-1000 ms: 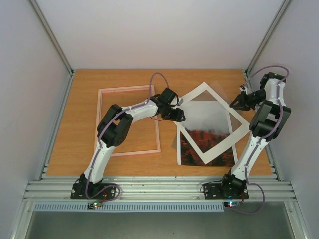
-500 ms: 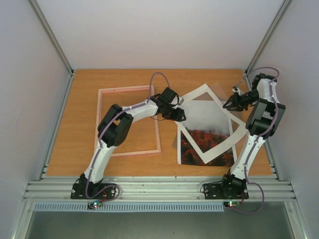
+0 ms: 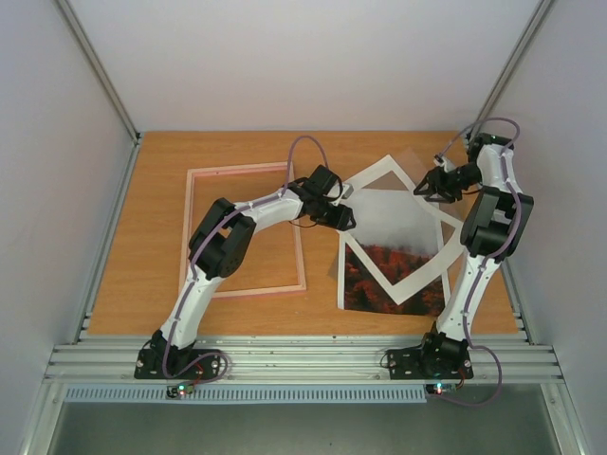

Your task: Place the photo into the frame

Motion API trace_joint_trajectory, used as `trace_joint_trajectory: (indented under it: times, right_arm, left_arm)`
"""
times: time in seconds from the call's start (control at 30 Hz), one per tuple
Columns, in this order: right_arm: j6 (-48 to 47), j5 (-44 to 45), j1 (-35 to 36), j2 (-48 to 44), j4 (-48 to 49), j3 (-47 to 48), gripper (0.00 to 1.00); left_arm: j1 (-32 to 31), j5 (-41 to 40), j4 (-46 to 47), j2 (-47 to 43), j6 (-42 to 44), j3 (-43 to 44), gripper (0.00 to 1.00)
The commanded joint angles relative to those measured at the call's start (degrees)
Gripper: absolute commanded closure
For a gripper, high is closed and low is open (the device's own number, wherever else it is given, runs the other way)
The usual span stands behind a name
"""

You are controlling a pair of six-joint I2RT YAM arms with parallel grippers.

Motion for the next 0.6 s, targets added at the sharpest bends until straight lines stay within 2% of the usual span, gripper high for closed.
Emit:
trace_joint_trajectory:
  times: [0.0,0.1,0.33,0.57]
  right_arm:
    - [4.4,1.2,1.5,0.3,4.6,2.8,0.49]
    - [5.2,3.0,2.4,-0.2,6.2,2.9,0.42]
    - [5.3,6.9,4.9,-3.6,8.7,-0.3,0.39]
    - [4.4,15.9,7.9,-7.6,12.8,-6.6,0.34]
  left_arm:
    - [-0.5,-2.9,-4.3,5.9,1.9,-1.7,0.42]
    - [-0.5,-3.2,-4.5,5.8,2.3,-1.6,0.42]
    - [-0.4,-3.3,-4.7,5.6,2.7,-2.0,0.42]
    - [-0.5,-2.9,-4.5,5.6,2.8,-2.1,0.42]
